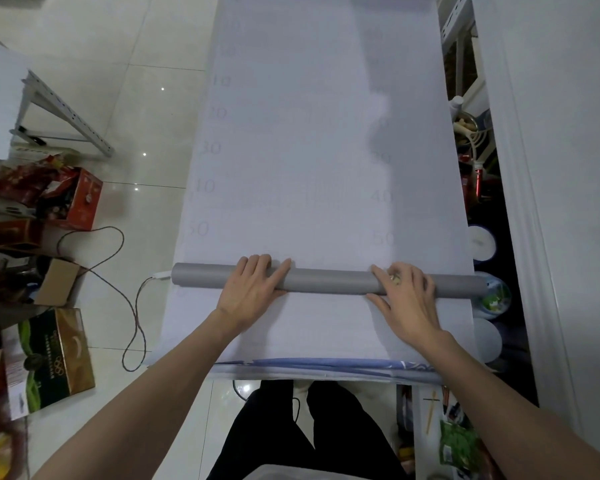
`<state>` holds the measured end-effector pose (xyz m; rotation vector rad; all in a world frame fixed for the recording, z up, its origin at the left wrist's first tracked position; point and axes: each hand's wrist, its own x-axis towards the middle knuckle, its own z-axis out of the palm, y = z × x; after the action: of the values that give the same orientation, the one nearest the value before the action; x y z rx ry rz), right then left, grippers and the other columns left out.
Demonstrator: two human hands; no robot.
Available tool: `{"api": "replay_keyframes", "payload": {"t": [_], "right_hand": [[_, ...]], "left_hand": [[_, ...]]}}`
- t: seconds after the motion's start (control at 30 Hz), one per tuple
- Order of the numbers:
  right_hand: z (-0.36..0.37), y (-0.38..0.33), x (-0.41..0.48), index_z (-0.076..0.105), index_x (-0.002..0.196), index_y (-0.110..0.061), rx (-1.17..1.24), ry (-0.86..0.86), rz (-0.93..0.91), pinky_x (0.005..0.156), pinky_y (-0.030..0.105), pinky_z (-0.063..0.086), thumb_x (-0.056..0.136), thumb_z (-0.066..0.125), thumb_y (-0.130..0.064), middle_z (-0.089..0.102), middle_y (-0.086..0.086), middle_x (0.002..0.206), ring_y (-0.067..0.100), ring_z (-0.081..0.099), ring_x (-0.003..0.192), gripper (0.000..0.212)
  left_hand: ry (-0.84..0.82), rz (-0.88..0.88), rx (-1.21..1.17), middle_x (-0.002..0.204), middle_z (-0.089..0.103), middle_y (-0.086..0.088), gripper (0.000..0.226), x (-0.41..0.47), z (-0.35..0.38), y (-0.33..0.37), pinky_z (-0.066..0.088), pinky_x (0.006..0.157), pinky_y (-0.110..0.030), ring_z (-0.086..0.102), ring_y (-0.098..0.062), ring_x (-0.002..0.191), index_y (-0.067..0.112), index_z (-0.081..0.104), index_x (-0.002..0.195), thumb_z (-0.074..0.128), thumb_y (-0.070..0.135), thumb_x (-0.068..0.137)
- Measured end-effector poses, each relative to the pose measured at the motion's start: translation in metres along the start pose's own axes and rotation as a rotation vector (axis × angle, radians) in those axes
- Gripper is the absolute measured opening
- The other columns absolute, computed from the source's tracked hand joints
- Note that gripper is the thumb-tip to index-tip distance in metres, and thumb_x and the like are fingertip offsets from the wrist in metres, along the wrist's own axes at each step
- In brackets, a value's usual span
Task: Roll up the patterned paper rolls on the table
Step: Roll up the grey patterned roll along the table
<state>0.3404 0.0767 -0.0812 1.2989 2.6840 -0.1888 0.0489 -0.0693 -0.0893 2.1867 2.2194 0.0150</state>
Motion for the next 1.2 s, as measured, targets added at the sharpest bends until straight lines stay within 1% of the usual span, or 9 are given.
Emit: {"api": "replay_keyframes", "payload": {"t": [0.13, 0.27, 0.47, 0.63, 0.77, 0.87, 1.0, 1.07, 1.2], "right_hand": [[-0.004, 0.003, 0.004, 0.058, 0.123, -0.025, 0.073, 0.098, 0.013, 0.091, 0.043, 0.033, 0.092, 0.056, -0.05, 0.062, 0.002, 0.111, 0.024, 0.047, 0.107, 0.04], [0.001, 0.003, -0.003, 0.06, 0.126, -0.022, 0.038, 0.09, -0.043, 0.095, 0.045, 0.029, 0.092, 0.061, -0.046, 0.056, 0.006, 0.131, 0.029, 0.049, 0.118, 0.041], [-0.003, 0.0, -0.003, 0.061, 0.125, -0.022, 0.05, 0.112, -0.023, 0.091, 0.045, 0.033, 0.093, 0.058, -0.044, 0.064, 0.001, 0.113, 0.027, 0.052, 0.108, 0.039], [0.0, 0.0, -0.006, 0.057, 0.129, -0.026, 0.044, 0.063, -0.031, 0.093, 0.048, 0.034, 0.091, 0.062, -0.046, 0.052, 0.006, 0.133, 0.03, 0.048, 0.119, 0.043], [-0.003, 0.002, 0.0, 0.059, 0.129, -0.03, 0.021, 0.053, -0.051, 0.092, 0.047, 0.033, 0.091, 0.059, -0.049, 0.056, 0.003, 0.12, 0.029, 0.05, 0.109, 0.042], [-0.007, 0.004, 0.004, 0.058, 0.128, -0.029, 0.025, 0.058, -0.028, 0.093, 0.045, 0.032, 0.098, 0.046, -0.048, 0.062, -0.003, 0.116, 0.026, 0.051, 0.11, 0.038], [-0.003, 0.004, 0.002, 0.058, 0.13, -0.031, 0.066, 0.071, -0.011, 0.097, 0.048, 0.028, 0.097, 0.052, -0.045, 0.049, 0.007, 0.14, 0.031, 0.044, 0.123, 0.036], [-0.002, 0.006, 0.003, 0.058, 0.129, -0.031, 0.05, 0.051, -0.029, 0.096, 0.048, 0.028, 0.091, 0.059, -0.051, 0.048, 0.007, 0.135, 0.031, 0.044, 0.121, 0.043], [-0.006, 0.007, 0.006, 0.057, 0.126, -0.033, 0.024, 0.038, -0.042, 0.092, 0.044, 0.03, 0.094, 0.038, -0.059, 0.059, -0.004, 0.113, 0.025, 0.049, 0.108, 0.046]], "left_hand": [[-0.001, 0.017, -0.034, 0.101, 0.06, -0.008, 0.041, -0.003, -0.001, -0.003, 0.046, 0.083, -0.039, 0.053, -0.027, 0.083, 0.018, 0.043, 0.134, 0.05, 0.039, 0.1], [0.02, -0.027, -0.017, 0.122, 0.051, -0.015, 0.052, -0.009, -0.001, -0.001, 0.045, 0.09, -0.044, 0.05, -0.032, 0.101, 0.017, 0.052, 0.133, 0.057, 0.05, 0.094], [0.021, -0.027, -0.043, 0.098, 0.062, -0.007, 0.034, -0.008, -0.004, 0.0, 0.047, 0.079, -0.039, 0.055, -0.028, 0.082, 0.016, 0.055, 0.127, 0.056, 0.035, 0.098], [0.0, -0.098, -0.046, 0.123, 0.049, -0.013, 0.046, -0.015, -0.001, 0.002, 0.044, 0.092, -0.043, 0.049, -0.031, 0.102, 0.02, 0.049, 0.133, 0.05, 0.048, 0.097], [-0.003, -0.134, -0.008, 0.104, 0.054, -0.01, 0.046, -0.009, -0.002, 0.005, 0.044, 0.083, -0.041, 0.05, -0.029, 0.088, 0.017, 0.053, 0.127, 0.06, 0.048, 0.093], [0.004, -0.098, -0.014, 0.099, 0.061, -0.009, 0.039, -0.005, -0.002, 0.002, 0.044, 0.085, -0.041, 0.054, -0.029, 0.082, 0.016, 0.054, 0.124, 0.047, 0.045, 0.099], [-0.008, -0.081, 0.016, 0.121, 0.05, -0.018, 0.044, -0.008, 0.001, -0.001, 0.042, 0.093, -0.046, 0.048, -0.033, 0.099, 0.017, 0.048, 0.131, 0.054, 0.045, 0.097], [-0.012, -0.082, 0.025, 0.11, 0.05, -0.016, 0.047, -0.008, -0.001, 0.0, 0.044, 0.084, -0.043, 0.047, -0.031, 0.09, 0.016, 0.047, 0.132, 0.061, 0.04, 0.094], [-0.004, -0.028, 0.009, 0.094, 0.056, -0.009, 0.041, -0.007, -0.004, -0.002, 0.045, 0.078, -0.04, 0.049, -0.028, 0.079, 0.017, 0.044, 0.13, 0.06, 0.034, 0.096]]}}
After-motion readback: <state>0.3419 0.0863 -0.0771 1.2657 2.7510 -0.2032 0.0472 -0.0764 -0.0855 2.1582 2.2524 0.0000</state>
